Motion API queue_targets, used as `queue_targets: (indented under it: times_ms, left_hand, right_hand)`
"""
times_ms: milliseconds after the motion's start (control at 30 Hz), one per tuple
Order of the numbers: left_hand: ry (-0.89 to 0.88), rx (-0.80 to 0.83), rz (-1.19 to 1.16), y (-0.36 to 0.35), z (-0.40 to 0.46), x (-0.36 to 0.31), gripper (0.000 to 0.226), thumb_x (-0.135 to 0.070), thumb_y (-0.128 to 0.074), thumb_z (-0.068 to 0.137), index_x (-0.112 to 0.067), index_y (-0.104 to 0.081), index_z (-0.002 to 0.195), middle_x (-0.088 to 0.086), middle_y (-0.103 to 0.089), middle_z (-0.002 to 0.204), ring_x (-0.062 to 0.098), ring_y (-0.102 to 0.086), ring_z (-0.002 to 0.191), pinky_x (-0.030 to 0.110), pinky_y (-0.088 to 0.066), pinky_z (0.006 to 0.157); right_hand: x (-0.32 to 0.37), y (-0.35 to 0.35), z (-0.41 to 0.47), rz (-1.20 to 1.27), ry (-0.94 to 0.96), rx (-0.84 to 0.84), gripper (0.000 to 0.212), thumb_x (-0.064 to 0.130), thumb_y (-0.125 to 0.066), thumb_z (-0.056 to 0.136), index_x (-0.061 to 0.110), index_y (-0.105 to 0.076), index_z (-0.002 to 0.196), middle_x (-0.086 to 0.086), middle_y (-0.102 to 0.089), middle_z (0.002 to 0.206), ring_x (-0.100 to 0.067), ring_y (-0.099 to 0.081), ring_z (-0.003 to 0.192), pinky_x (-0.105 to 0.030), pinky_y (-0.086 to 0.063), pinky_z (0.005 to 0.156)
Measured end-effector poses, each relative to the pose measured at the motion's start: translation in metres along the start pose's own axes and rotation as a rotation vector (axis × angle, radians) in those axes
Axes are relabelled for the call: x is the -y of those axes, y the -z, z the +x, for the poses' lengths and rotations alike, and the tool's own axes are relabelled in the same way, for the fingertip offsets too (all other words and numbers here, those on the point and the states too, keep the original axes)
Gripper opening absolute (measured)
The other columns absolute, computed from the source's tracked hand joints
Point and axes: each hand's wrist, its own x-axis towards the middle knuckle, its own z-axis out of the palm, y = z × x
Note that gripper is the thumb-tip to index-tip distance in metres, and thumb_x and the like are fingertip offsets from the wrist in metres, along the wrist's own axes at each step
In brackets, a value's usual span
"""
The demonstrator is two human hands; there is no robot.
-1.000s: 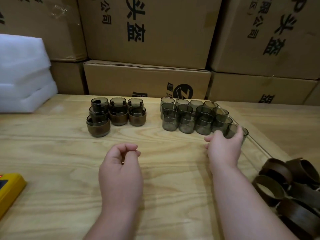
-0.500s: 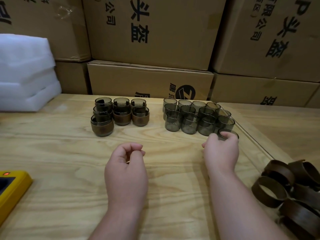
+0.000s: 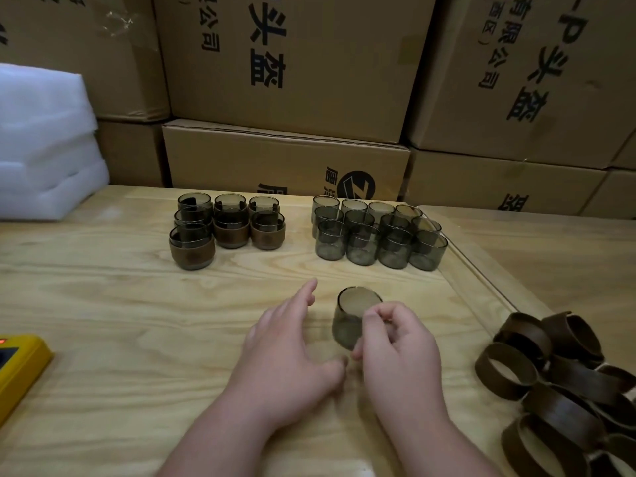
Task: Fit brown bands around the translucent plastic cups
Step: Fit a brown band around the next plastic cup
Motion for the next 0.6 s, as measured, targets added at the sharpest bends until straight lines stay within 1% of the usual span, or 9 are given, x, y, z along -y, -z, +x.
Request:
queue_targets:
  times_ms: [100,167,233,333,400,433,467,533,600]
  left_hand:
    - [0.006,-0.024,0.023,-0.002,0.002,0.003,0.110,-0.076,-0.063,0.049,-0.058,-0.022,0.150,-0.037,-0.041,0.133,-0.003,-0.031,0.135,0.022,-0.023,0.115]
    - [-0.022,-0.052,0.063,-0.003,0.003,0.004,0.084,-0.074,-0.067,0.054,-0.060,-0.041,0.133,-0.038,-0.048,0.116,-0.002,-0.040,0.129,0.022,-0.029,0.111]
    - [-0.031,-0.097,0.036,-0.004,0.002,0.003,0.063,-0.069,-0.068,0.056,-0.057,-0.050,0.115,-0.035,-0.055,0.109,0.000,-0.049,0.120,0.029,-0.038,0.110]
    - [-0.021,-0.140,-0.053,-0.007,0.002,0.006,0.061,-0.062,-0.073,0.056,-0.054,-0.055,0.114,-0.032,-0.062,0.109,0.000,-0.056,0.115,0.033,-0.045,0.106]
    - [-0.016,-0.170,-0.129,-0.008,0.003,0.007,0.056,-0.056,-0.077,0.057,-0.059,-0.055,0.108,-0.036,-0.065,0.107,-0.009,-0.058,0.109,0.017,-0.047,0.095]
    - [-0.020,-0.189,-0.161,-0.008,0.003,0.008,0.053,-0.053,-0.081,0.058,-0.061,-0.055,0.104,-0.042,-0.063,0.107,-0.014,-0.058,0.106,0.006,-0.043,0.086]
    - [-0.023,-0.206,-0.191,-0.008,0.004,0.008,0.053,-0.049,-0.085,0.061,-0.062,-0.055,0.103,-0.046,-0.060,0.108,-0.018,-0.057,0.104,0.002,-0.041,0.081]
    - [-0.024,-0.233,-0.246,-0.009,0.005,0.010,0.058,-0.039,-0.090,0.067,-0.057,-0.057,0.111,-0.044,-0.062,0.109,-0.018,-0.058,0.103,0.005,-0.042,0.084]
    - [-0.015,-0.239,-0.288,-0.009,0.005,0.010,0.066,-0.034,-0.091,0.069,-0.051,-0.057,0.123,-0.033,-0.068,0.113,-0.010,-0.063,0.106,0.021,-0.049,0.095]
  right_hand:
    - [0.001,0.006,-0.016,0.076,0.060,-0.002,0.020,0.035,-0.053,0.091,0.026,-0.063,0.076,-0.007,-0.060,0.061,-0.014,-0.055,0.055,-0.037,-0.048,0.055]
    - [0.001,0.008,-0.016,0.089,0.100,-0.061,0.021,0.034,-0.050,0.090,0.029,-0.068,0.081,0.006,-0.064,0.075,-0.009,-0.061,0.070,-0.026,-0.050,0.067]
    - [0.003,0.007,-0.010,0.118,0.073,-0.074,0.024,0.032,-0.048,0.094,0.032,-0.072,0.098,0.013,-0.067,0.097,-0.008,-0.063,0.087,-0.021,-0.048,0.078]
    - [0.005,0.002,0.001,0.176,-0.033,-0.026,0.028,0.021,-0.047,0.107,0.030,-0.068,0.125,0.014,-0.067,0.119,-0.006,-0.063,0.084,-0.038,-0.053,0.081]
    - [0.005,0.000,0.008,0.151,-0.067,0.022,0.034,0.020,-0.044,0.108,0.028,-0.063,0.136,0.008,-0.066,0.126,-0.008,-0.063,0.084,-0.044,-0.055,0.092]
    - [0.006,-0.003,0.011,0.152,-0.091,0.044,0.036,0.022,-0.043,0.109,0.028,-0.061,0.139,0.004,-0.066,0.127,-0.010,-0.064,0.086,-0.044,-0.054,0.095]
    - [0.007,-0.005,0.014,0.168,-0.112,0.063,0.037,0.023,-0.043,0.109,0.029,-0.060,0.141,0.004,-0.066,0.128,-0.012,-0.064,0.089,-0.043,-0.054,0.095]
    - [0.007,-0.009,0.017,0.212,-0.115,0.095,0.039,0.023,-0.042,0.110,0.031,-0.052,0.146,0.014,-0.067,0.124,-0.011,-0.065,0.096,-0.040,-0.054,0.091]
    - [0.006,-0.012,0.016,0.233,-0.093,0.129,0.044,0.029,-0.044,0.109,0.035,-0.042,0.152,0.020,-0.068,0.115,-0.009,-0.065,0.101,-0.043,-0.053,0.095]
